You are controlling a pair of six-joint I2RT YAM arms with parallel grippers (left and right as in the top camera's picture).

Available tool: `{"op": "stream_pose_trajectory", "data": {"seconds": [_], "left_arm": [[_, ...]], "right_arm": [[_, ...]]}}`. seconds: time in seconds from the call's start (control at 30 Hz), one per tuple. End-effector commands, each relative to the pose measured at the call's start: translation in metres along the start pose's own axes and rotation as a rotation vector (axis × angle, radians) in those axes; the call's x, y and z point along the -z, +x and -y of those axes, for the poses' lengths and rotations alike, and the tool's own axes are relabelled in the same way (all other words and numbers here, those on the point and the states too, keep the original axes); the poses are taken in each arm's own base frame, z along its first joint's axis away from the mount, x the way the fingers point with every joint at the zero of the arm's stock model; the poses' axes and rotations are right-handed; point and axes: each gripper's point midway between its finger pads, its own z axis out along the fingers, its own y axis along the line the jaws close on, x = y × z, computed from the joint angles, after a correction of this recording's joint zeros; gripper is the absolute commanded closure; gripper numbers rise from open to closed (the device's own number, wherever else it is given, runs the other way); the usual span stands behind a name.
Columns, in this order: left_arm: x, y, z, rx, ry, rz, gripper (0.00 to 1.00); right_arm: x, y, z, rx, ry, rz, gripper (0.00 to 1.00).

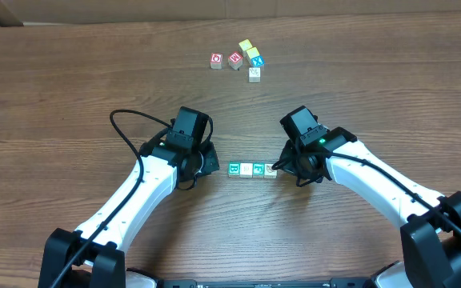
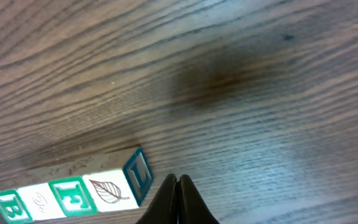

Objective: Flip 5 blocks

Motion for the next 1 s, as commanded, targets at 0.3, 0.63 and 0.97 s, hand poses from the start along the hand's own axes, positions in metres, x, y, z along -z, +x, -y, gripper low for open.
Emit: {"op": "stream_pose_trajectory", "data": {"seconds": [0.3,0.63,0.97], "left_arm": [[-0.006,0.009,0.014,-0.02,0.034,-0.011,0.96],[-0.007,0.013,0.012,-0.043,-0.028,0.019,0.95],[-0.016,0.017,0.01,-0.047,-0.048,-0.005,0.96]], "right_arm": [[-0.019,0.006,0.001,-0.004,-0.025,0.013,0.96],[-0.031,0.005,0.0,0.0,-0.012,0.012,0.96],[-0.036,0.005,0.0,0.009,-0.012,0.011,0.96]]}}
